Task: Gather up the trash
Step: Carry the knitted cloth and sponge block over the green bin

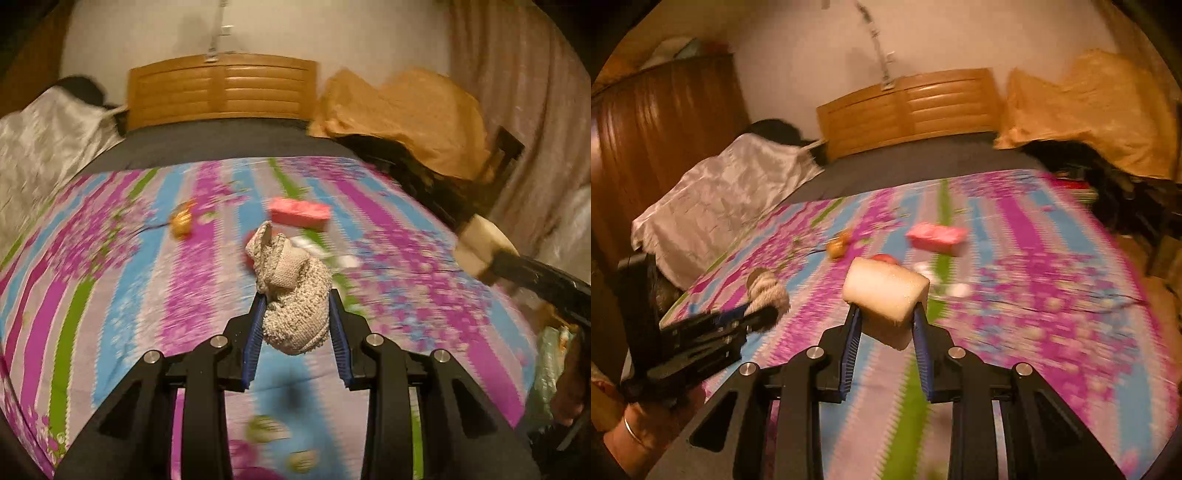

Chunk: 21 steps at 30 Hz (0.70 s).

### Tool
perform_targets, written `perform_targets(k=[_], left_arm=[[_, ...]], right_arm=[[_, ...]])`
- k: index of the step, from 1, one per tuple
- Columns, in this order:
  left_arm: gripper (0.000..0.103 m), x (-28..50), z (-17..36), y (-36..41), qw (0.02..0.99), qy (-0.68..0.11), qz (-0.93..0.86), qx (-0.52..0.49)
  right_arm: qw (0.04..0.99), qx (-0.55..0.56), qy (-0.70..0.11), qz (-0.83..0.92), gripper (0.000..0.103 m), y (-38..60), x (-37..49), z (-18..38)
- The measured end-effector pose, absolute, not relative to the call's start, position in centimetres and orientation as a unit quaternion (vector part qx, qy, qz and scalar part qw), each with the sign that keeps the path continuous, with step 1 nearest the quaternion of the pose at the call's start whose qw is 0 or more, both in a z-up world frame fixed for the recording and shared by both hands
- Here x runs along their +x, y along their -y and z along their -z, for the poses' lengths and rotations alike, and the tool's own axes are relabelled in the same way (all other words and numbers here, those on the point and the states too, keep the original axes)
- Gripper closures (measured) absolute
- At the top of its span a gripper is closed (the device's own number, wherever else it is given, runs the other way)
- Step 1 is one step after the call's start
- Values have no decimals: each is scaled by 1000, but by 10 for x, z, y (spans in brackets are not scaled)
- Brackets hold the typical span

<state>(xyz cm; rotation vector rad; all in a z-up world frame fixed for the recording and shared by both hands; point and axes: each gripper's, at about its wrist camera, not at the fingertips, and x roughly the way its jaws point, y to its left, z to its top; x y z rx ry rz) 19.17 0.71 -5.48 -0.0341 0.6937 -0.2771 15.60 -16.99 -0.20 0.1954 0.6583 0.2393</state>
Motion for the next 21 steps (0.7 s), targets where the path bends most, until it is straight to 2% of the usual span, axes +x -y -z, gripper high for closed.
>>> perform_targets(k=[11,21], left_arm=[[71,153,4,203,910,-292,279,95],[71,97,-3,373,866,-253,392,179]], right_arm=[[950,134,-274,70,74,362,10,-51],[923,161,-268,224,74,502,-115,-52]])
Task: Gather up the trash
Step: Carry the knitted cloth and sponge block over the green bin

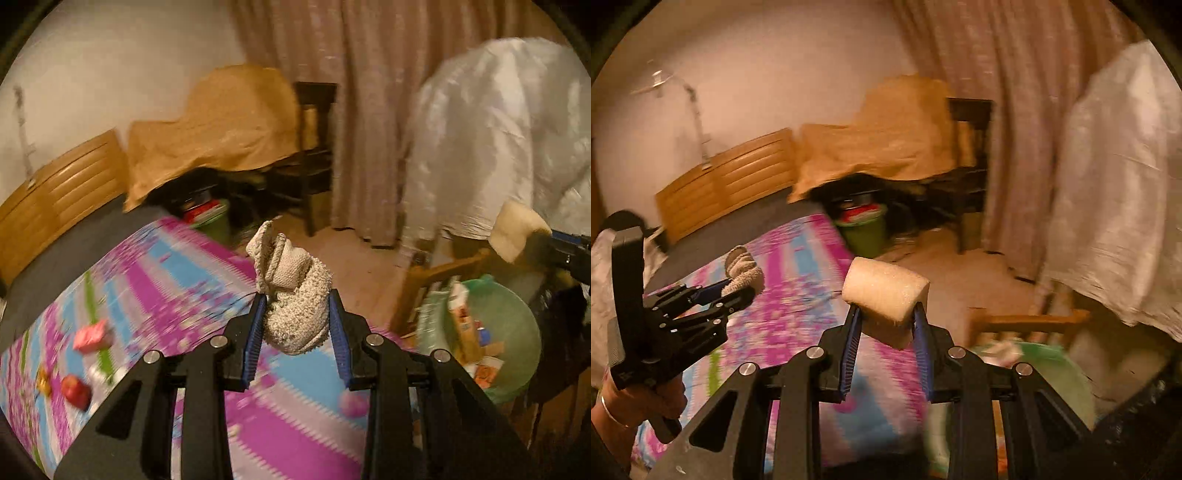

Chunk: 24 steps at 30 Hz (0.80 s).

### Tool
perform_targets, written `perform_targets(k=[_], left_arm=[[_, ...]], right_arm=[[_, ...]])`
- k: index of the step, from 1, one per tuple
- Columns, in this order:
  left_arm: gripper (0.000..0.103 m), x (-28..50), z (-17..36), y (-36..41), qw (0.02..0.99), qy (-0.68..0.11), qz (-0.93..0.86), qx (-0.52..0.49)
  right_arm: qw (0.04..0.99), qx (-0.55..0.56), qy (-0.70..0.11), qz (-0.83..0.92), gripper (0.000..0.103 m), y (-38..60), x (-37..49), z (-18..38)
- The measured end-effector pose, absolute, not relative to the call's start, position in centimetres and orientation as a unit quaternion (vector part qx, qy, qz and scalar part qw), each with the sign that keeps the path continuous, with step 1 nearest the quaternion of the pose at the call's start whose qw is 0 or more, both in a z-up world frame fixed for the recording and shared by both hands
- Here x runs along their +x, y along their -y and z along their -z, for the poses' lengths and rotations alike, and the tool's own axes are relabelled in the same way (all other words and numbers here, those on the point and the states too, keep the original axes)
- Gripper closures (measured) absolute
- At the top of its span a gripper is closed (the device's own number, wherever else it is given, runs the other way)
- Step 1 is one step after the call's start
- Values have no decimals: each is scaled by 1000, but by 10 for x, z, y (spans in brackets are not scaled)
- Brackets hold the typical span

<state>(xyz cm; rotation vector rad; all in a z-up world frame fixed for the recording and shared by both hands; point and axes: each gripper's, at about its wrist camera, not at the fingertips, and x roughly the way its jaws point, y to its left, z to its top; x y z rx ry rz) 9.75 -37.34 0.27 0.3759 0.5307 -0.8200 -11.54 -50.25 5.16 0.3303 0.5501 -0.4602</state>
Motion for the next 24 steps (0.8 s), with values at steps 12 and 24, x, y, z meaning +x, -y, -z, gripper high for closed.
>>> perform_targets(k=[12,24], left_arm=[[71,44,14,489,813,-232,471,251],[71,8,42,546,759,-246,527,294]], right_arm=[[876,184,-285,342,74,599,-198,-25],[848,205,-322,368,74,619,-210,7]])
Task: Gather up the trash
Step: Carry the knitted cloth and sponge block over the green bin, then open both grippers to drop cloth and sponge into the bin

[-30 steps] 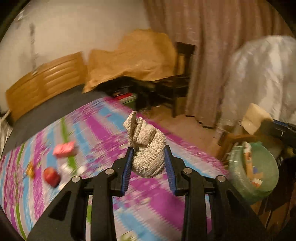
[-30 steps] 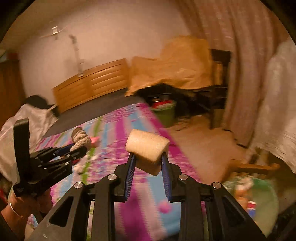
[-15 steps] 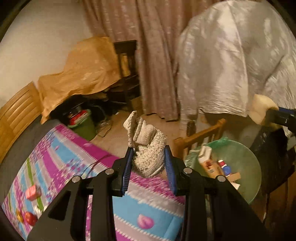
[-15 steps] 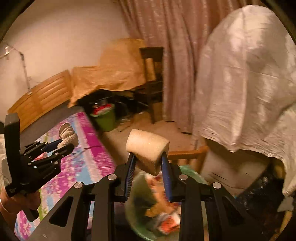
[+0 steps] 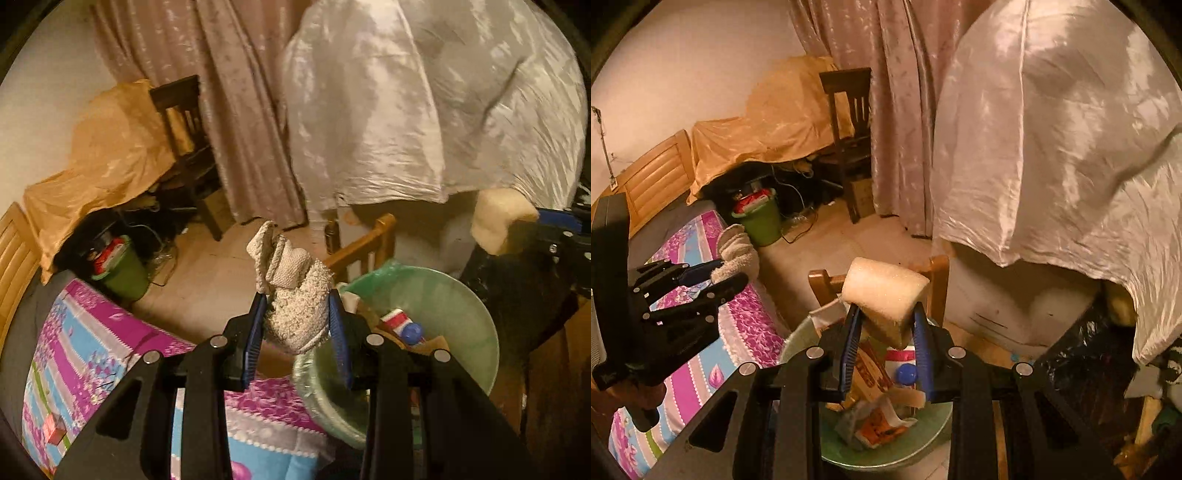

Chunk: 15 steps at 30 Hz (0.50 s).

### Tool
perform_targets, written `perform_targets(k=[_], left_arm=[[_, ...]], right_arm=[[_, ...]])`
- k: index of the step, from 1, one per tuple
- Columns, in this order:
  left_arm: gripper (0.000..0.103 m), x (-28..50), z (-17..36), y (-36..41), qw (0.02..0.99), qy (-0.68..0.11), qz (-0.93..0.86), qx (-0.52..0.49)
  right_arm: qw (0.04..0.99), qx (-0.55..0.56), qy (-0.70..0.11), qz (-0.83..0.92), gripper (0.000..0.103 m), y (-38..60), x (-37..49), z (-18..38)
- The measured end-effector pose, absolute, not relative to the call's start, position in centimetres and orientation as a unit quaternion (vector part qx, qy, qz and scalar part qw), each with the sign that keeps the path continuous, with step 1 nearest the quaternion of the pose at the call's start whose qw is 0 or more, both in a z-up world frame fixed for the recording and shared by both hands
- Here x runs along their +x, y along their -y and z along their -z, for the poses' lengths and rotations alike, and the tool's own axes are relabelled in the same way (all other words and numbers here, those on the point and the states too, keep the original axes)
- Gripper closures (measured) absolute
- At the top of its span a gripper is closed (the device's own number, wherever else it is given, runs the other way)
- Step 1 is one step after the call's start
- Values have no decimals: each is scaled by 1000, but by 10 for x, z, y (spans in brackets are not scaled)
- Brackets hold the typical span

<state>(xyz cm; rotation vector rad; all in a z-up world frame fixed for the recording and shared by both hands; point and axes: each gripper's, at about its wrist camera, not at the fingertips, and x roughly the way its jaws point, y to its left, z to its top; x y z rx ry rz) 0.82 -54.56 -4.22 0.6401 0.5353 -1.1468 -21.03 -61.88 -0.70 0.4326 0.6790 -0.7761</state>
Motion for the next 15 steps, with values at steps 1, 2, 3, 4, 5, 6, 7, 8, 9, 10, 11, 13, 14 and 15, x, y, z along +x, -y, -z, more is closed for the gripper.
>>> perform_targets(k=[1,2,3,4,5,6,7,8,9,10,11,13,14,15], left_arm=[[71,7,45,548,751,-251,535,295],[71,6,47,548,745,-255,540,296],[71,5,51,549,738,-261,547,297],[71,5,55,549,728,-269,556,297],[71,5,58,549,718,-280,566,294],[71,6,61,551,713,-286,570,292],[71,6,64,551,707,-293,575,290],[71,6,66,553,702,-297,578,290],[71,6,67,554,699,-300,582,289],[71,5,68,555,695,-302,585,289],[71,4,68,557,693,-302,588,289],[70,-1,69,558,684,-302,598,289],[69,-4,69,558,678,-302,605,289],[66,-6,70,559,670,-304,612,288]], right_arm=[[847,208,-324,367,74,620,-211,10],[845,209,-326,367,74,617,-211,10],[844,211,-329,367,74,617,-212,13],[842,214,-333,366,74,617,-213,16],[842,216,-335,365,74,618,-213,18],[840,219,-337,364,74,619,-214,21],[840,221,-339,363,74,620,-215,23],[839,223,-340,362,74,621,-215,24],[839,224,-340,361,74,622,-216,25],[839,227,-340,360,74,623,-216,27],[839,228,-340,359,74,624,-217,28],[838,230,-340,359,74,627,-218,30],[838,233,-340,357,73,628,-218,32],[840,234,-343,349,72,628,-217,34]])
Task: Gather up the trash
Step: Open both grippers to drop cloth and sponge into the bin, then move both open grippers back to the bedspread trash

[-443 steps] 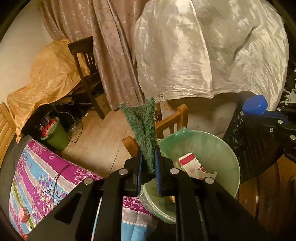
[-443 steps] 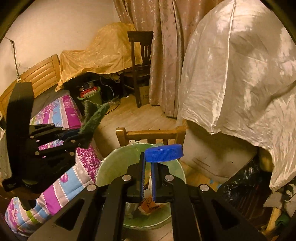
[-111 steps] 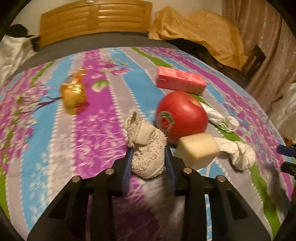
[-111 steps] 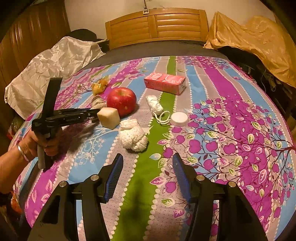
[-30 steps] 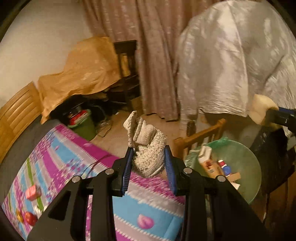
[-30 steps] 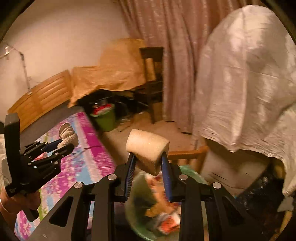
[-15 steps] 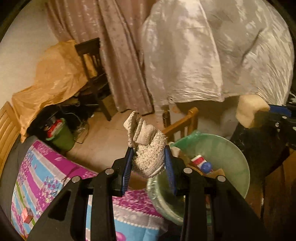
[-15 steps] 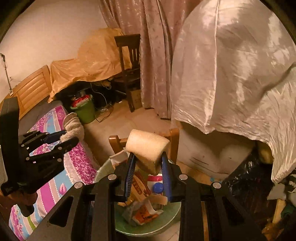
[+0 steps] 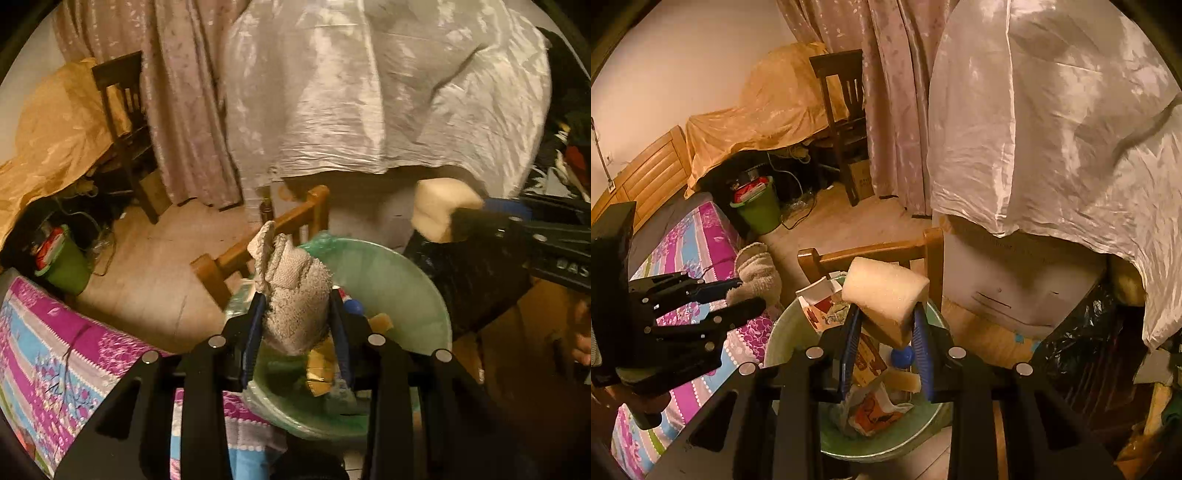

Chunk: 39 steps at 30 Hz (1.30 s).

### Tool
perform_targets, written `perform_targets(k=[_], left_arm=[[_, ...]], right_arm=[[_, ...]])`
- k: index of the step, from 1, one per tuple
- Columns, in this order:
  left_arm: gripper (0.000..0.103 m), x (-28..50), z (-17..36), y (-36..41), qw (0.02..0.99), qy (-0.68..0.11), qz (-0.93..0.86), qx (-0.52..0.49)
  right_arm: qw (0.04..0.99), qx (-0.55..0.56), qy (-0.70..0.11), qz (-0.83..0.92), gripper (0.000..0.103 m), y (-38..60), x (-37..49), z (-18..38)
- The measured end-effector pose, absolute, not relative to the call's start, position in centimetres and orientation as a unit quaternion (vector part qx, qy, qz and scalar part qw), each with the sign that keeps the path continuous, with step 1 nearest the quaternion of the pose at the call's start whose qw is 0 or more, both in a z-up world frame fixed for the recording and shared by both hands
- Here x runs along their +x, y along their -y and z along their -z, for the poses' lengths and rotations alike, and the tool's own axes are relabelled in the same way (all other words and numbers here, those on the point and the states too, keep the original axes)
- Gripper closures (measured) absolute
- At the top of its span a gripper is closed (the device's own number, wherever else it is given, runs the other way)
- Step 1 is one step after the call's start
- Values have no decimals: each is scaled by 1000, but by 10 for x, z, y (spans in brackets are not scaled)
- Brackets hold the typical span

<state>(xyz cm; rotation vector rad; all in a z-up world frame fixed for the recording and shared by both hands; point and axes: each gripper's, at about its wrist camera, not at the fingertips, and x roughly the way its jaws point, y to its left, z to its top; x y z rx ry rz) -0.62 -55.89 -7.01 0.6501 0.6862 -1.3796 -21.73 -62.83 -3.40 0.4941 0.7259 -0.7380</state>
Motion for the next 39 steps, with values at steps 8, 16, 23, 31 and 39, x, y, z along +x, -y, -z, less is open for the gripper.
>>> perform_targets(k=[8,16,23,31,39], left_arm=[[29,5,71,555,682,-318,603,265],[29,26,64,534,714,-321,579,230],[29,59,68,454,799,-291,490,192],[29,133,101,299,889,-329,291,127],[29,196,142,119,916,-390,87,34]], right_arm=[[842,232,-343,346,44,628,-214,39],[852,233,-327,337,46,626,-215,34],[892,181,-263,319,46,579,-179,20],[932,141,-230,243,46,495,-87,17],[943,114,-300,87,45,372,47,51]])
